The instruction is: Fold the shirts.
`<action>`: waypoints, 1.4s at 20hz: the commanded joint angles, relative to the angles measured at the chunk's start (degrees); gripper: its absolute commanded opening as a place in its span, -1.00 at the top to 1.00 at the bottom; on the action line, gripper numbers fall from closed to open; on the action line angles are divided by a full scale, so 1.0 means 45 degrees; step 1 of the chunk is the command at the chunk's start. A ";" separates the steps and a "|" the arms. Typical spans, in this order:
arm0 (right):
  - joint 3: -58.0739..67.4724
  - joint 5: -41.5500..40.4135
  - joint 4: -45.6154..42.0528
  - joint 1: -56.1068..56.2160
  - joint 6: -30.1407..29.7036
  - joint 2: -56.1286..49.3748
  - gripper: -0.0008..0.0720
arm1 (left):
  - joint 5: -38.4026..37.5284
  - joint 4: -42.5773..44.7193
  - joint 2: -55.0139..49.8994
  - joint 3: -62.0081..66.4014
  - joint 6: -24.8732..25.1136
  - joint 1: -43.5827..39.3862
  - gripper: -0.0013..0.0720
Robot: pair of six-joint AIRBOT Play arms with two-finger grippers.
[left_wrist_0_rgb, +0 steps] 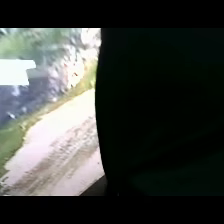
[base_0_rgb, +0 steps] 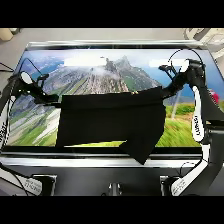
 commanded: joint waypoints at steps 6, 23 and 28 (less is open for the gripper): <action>-0.0253 0.0699 -0.0204 0.0015 0.0296 -0.0131 0.95 | -0.0879 -0.0947 -0.0102 -0.0573 0.0068 0.0019 0.90; -0.4444 0.2093 0.0146 -0.2123 0.0155 0.4002 -0.10 | -0.0189 -0.1054 0.5557 -0.8170 0.0403 0.1904 -0.27; -0.5542 0.1749 0.0442 -0.2123 -0.0024 0.4668 -0.09 | 0.1613 -0.1715 0.6994 -1.1492 0.0510 0.1894 -0.35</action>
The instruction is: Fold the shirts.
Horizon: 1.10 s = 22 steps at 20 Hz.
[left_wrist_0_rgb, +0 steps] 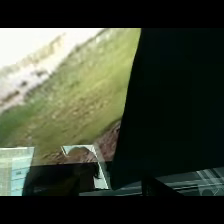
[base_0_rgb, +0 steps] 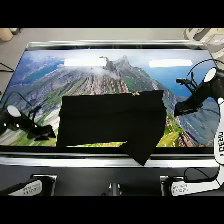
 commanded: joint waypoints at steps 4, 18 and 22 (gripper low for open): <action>-0.0636 -0.0233 0.0097 -0.0068 -0.0146 0.0408 -0.09 | 0.1685 -0.0986 0.0738 -0.2113 0.0131 0.0058 -0.35; -0.9063 -0.2574 0.2681 -0.0068 -0.0801 0.4605 -0.38 | 0.2385 -0.1739 0.1229 -0.2346 0.0476 -0.0573 0.90; -1.0656 -0.4357 0.3585 -0.0063 -0.0520 0.4624 -0.21 | 0.2244 -0.1739 0.1564 -0.2346 0.0471 -0.0573 0.90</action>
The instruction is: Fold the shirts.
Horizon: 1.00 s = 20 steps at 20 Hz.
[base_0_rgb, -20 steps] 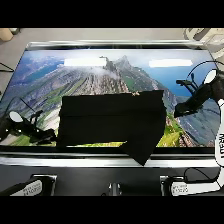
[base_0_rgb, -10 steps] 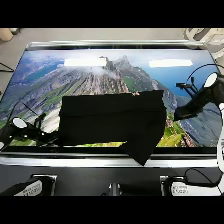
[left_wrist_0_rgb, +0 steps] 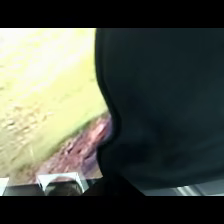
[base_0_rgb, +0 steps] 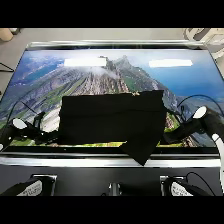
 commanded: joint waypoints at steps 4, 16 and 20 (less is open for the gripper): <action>-0.2098 -0.2380 0.1787 0.0010 0.0092 0.0248 -0.12 | -0.0335 -0.0151 0.0228 0.0015 0.0044 0.0005 0.90; -0.2166 -0.3580 0.2006 0.0005 -0.0078 0.0403 0.95 | -0.0185 -0.0151 0.0238 0.0063 0.0078 0.0010 0.90; -0.0549 -0.2657 0.1996 0.0005 -0.0913 0.1637 0.96 | -0.0568 -0.0151 0.1287 0.1214 0.0330 0.0044 0.90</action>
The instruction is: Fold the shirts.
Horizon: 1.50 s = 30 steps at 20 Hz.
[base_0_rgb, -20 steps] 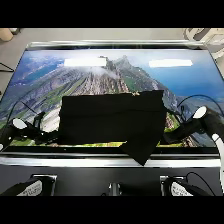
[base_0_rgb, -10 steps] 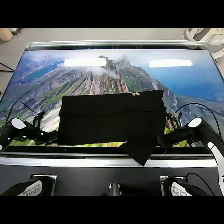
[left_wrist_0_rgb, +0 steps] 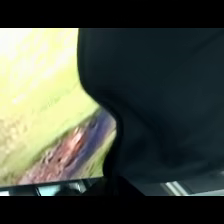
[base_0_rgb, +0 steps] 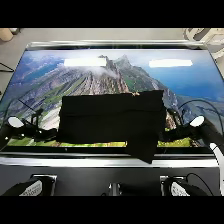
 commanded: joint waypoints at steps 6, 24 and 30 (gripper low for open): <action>0.5387 0.0029 0.0442 0.0005 -0.0257 -0.0024 0.96 | 0.0146 -0.0296 0.0330 0.3774 -0.0413 0.0015 0.91; 1.1477 -0.2118 0.2307 0.0495 -0.0209 -0.8908 0.94 | 0.0641 -0.2759 -0.8252 0.8976 -0.0534 0.0010 0.90; 1.2478 -0.0005 0.0865 -0.0301 -0.0500 -0.8272 -1.00 | -0.1073 -0.2749 -0.8014 1.0482 -0.0529 0.0457 -0.73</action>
